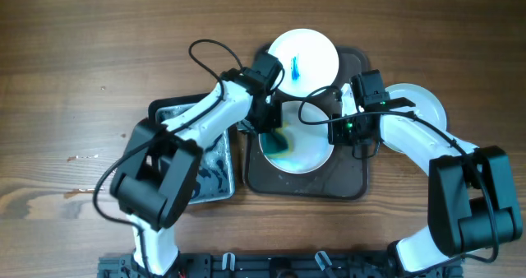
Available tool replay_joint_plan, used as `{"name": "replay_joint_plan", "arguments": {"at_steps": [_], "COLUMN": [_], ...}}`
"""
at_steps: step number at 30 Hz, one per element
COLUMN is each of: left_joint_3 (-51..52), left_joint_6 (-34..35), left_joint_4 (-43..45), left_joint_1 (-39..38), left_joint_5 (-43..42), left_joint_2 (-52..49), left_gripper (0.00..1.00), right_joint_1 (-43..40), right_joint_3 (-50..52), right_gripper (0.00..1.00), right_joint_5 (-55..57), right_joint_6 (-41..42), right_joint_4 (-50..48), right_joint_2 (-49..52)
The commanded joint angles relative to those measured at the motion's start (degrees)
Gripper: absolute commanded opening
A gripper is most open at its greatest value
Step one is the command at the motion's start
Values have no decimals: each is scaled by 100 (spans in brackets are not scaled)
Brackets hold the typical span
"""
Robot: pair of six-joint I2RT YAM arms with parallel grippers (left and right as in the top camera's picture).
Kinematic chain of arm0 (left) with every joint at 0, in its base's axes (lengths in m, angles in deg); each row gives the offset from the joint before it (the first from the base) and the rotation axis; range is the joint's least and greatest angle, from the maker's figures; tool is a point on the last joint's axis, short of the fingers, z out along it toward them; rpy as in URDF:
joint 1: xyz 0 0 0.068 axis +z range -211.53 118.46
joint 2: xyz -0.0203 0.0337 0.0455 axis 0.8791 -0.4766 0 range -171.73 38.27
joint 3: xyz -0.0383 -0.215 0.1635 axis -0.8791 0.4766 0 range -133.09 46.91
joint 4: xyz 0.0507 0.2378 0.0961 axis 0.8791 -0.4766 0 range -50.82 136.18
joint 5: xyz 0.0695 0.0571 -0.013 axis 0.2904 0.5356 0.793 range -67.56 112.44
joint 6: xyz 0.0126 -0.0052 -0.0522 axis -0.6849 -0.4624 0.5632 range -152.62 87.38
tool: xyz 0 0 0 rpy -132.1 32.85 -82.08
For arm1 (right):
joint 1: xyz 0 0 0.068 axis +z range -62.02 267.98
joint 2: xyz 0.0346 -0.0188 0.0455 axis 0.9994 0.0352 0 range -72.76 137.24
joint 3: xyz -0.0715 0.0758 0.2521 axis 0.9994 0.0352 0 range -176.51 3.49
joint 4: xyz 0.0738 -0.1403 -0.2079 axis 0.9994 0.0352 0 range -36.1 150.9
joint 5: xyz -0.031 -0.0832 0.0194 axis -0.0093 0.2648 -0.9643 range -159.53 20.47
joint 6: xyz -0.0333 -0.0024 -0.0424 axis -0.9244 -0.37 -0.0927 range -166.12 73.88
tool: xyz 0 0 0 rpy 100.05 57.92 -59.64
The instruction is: Clean dirty plates on tray and stack at the side
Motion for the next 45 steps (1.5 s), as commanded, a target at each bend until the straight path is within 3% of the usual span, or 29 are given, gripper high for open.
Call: {"name": "replay_joint_plan", "arguments": {"at_steps": [1, 4, 7, 12, 16, 20, 22, 23, 27, 31, 33, 37, 41, 45], "left_joint_3": [37, 37, 39, 339, 2157, 2841, 2782, 2632, 2017, 1290, 1235, 1233, 1233, 1233], "left_joint_6": [-111, -109, -107, -33, 442, 459, 455, 452, 319, 190, 192, 190, 219, 234], "left_joint_4": [44, -131, -702, -2024, -557, 208, 109, -96, -782, -1545, -1545, -1537, -1672, -1858], "left_joint_1": [155, 247, 608, 1711, 2146, 2170, 2251, 2376, 2942, 3735, 3926, 4148, 4350, 4966], "left_joint_5": [-629, -1064, -890, 1381, 1239, 848, 850, 817, 544, 553, 551, 560, 817, 833], "left_joint_2": [861, 1517, 2190, 2535, 2535, 2535, 2581, 2649, 3036, 3869, 4227, 4861, 5145, 5202], "left_gripper": [4, 4, 4, 4, 4, 4, 18, 36, 67, 84, 100, 100, 100, 100], "right_joint_1": [-20, -20, -20, -20, -20, -20, -20, -17, 92, 748, 1152, 2153, 3056, 3952], "right_joint_3": [79, 79, 79, 79, 79, -59, -315, -511, -1259, -2645, -3167, -3748, -3748, -3748], "right_gripper": [4, 4, 4, 4, 4, 4, 4, 4, 4, 4, 4, 4, 4, 4], "right_joint_5": [404, 400, 398, 205, 140, -7, 15, 15, 22, 164, 164, 717, 2549, 4507], "right_joint_6": [-15, -15, -15, -15, -15, -20, -52, -81, -380, -330, -133, 238, 549, 221], "right_joint_4": [61, 63, 94, -142, -345, 101, 542, 824, 1821, 3139, 3318, 2802, 1770, 938], "right_joint_2": [192, 192, 192, 192, 192, 160, 7, -166, -660, -581, -411, 70, 260, 256]}}
